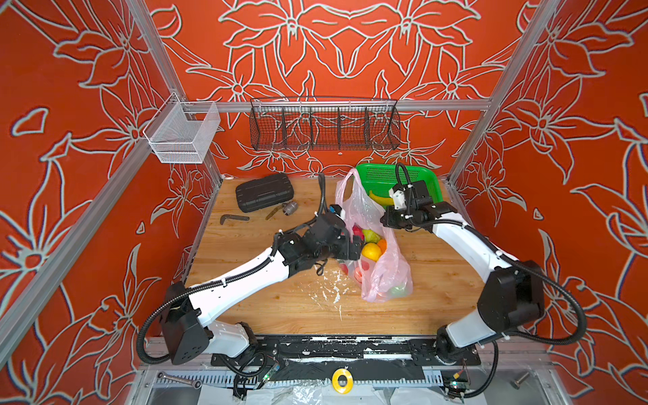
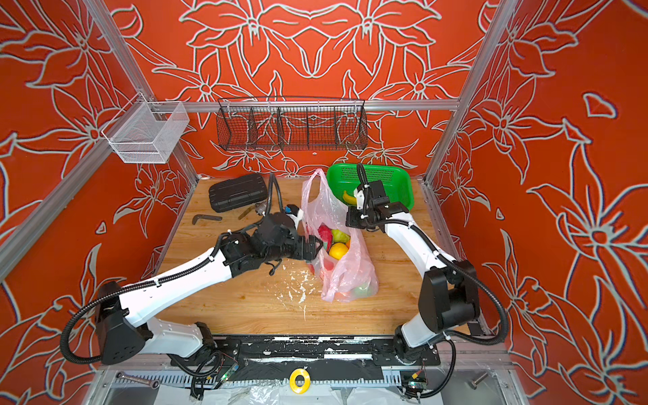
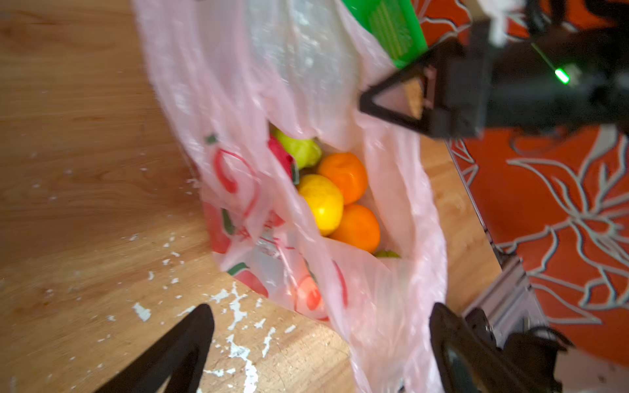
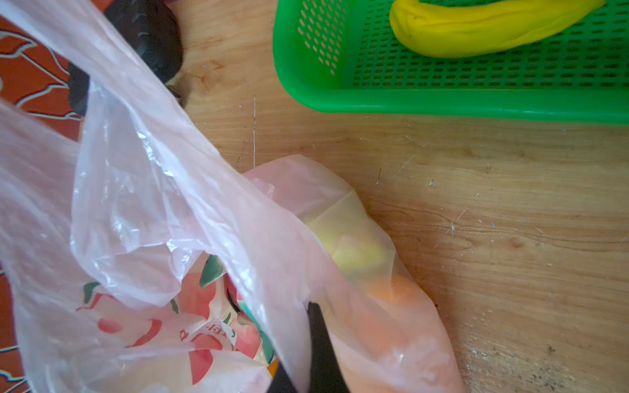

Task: Untie the knot of the plastic bag and take out the fruit
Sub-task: Open the plastic bag at the center of the table.

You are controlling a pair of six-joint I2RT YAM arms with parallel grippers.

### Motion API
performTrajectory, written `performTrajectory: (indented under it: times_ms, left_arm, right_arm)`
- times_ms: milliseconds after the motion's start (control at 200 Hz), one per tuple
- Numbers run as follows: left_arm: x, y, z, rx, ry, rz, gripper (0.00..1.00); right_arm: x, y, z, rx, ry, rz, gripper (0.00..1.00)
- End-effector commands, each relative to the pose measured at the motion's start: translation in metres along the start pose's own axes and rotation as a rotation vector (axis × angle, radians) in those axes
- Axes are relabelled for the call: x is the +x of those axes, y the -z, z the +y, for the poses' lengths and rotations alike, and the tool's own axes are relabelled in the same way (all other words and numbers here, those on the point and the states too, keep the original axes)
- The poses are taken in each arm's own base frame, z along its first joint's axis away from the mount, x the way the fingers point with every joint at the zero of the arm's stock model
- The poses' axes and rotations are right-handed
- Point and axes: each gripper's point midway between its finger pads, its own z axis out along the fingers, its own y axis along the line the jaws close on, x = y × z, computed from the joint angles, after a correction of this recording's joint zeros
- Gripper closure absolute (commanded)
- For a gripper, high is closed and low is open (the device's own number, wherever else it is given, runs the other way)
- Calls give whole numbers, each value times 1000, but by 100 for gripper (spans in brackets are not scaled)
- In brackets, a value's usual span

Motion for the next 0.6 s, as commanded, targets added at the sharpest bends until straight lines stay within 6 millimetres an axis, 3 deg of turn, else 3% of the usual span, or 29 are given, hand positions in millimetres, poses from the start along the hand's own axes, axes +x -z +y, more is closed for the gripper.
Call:
performTrajectory:
  times_ms: [0, 110, 260, 355, 430, 505, 591]
  left_arm:
    - [23, -24, 18, -78, 88, 151, 3]
    - [32, -47, 6, -25, 97, 244, 3]
    - [45, -75, 13, -47, 122, 302, 1]
    - [53, -85, 21, -87, 119, 345, 21]
    - [66, -91, 30, -123, 124, 387, 38]
    - [79, -93, 36, -125, 142, 419, 52]
    - [88, -90, 36, -107, 159, 436, 60]
  right_arm:
    - [8, 14, 9, -47, 16, -33, 100]
    - [28, 18, 11, -69, 23, -28, 100]
    - [58, 16, 1, -47, 31, -6, 99]
    - [73, 12, -16, 17, 18, 13, 95]
    - [80, 15, -28, 81, 17, 28, 82]
    - [80, 24, -24, 72, 35, 22, 69]
    - [73, 45, -15, 63, 43, -22, 52]
